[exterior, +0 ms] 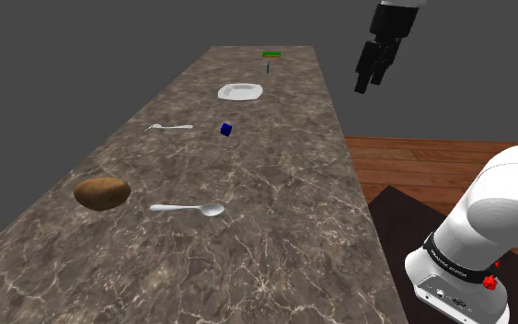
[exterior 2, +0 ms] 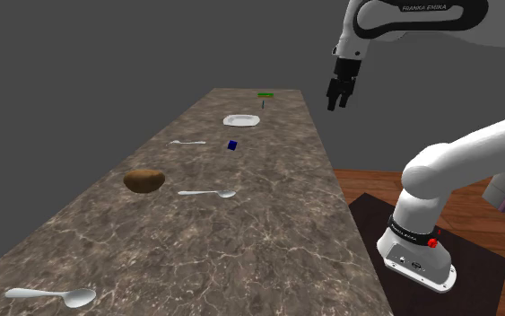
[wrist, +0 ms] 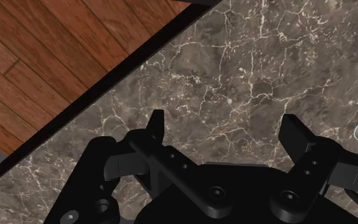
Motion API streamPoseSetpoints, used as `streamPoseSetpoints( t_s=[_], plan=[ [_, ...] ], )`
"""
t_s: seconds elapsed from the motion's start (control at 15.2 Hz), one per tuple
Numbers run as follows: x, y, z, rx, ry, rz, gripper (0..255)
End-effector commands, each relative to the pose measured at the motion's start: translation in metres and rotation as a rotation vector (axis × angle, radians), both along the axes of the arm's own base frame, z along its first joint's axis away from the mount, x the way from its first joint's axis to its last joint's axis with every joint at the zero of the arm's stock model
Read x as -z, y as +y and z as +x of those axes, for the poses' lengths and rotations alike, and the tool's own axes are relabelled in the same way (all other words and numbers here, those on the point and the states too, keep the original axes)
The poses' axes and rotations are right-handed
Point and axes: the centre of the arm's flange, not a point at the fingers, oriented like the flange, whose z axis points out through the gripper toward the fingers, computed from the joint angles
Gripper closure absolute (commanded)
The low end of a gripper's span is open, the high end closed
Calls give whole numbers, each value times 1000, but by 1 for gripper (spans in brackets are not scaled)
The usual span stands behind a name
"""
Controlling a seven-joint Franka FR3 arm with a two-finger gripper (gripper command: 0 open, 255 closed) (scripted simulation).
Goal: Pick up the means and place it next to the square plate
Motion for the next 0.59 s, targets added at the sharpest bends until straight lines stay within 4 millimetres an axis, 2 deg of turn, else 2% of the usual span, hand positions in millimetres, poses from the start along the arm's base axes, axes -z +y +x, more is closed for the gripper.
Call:
streamPoseSetpoints(
  t_s=[0.0, 0.53],
  plan=[
    [0, 0, 0, 0, 0, 0, 0],
    [47, 77, 46, -88, -28, 20, 0]
  ],
)
